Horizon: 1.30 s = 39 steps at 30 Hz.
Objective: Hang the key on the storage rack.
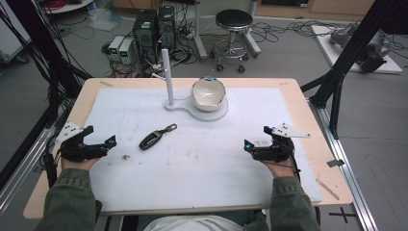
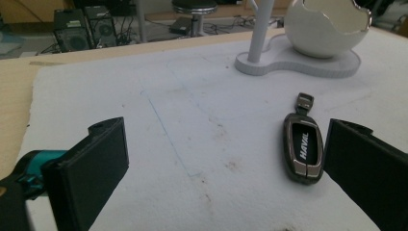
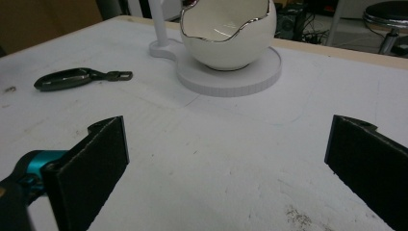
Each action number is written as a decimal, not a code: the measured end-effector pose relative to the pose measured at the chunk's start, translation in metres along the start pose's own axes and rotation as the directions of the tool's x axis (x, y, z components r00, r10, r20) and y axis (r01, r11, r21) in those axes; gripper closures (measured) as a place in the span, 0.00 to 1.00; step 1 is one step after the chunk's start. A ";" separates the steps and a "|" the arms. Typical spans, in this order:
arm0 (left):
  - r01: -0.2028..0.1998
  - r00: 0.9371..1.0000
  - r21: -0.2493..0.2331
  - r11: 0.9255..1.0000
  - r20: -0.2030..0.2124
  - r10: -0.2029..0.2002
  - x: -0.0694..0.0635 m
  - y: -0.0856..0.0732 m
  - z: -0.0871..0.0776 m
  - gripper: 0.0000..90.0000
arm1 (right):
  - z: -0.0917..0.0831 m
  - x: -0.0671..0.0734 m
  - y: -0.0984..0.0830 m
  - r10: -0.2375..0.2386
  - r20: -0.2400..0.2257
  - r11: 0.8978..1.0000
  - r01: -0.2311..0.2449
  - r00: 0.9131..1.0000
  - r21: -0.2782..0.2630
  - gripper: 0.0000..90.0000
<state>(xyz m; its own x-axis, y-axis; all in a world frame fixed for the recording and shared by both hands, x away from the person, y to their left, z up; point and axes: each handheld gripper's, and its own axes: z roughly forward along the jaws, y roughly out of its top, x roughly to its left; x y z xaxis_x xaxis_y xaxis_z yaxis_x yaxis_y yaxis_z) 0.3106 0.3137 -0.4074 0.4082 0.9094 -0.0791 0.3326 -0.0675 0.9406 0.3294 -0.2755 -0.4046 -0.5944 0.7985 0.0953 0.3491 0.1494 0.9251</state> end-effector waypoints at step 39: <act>-0.061 0.998 0.134 0.989 0.028 0.057 -0.012 0.016 0.012 0.03 | -0.004 -0.006 -0.003 0.034 0.000 0.999 -0.034 0.999 -0.024 0.00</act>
<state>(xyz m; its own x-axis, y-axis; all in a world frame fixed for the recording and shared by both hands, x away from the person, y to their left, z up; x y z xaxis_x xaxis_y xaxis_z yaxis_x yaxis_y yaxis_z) 0.3216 0.2972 -0.3950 0.4503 0.8922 -0.0344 0.4184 -0.1768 0.8909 0.3291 -0.2834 -0.4063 -0.5824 0.8029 0.1272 0.3520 0.1080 0.9298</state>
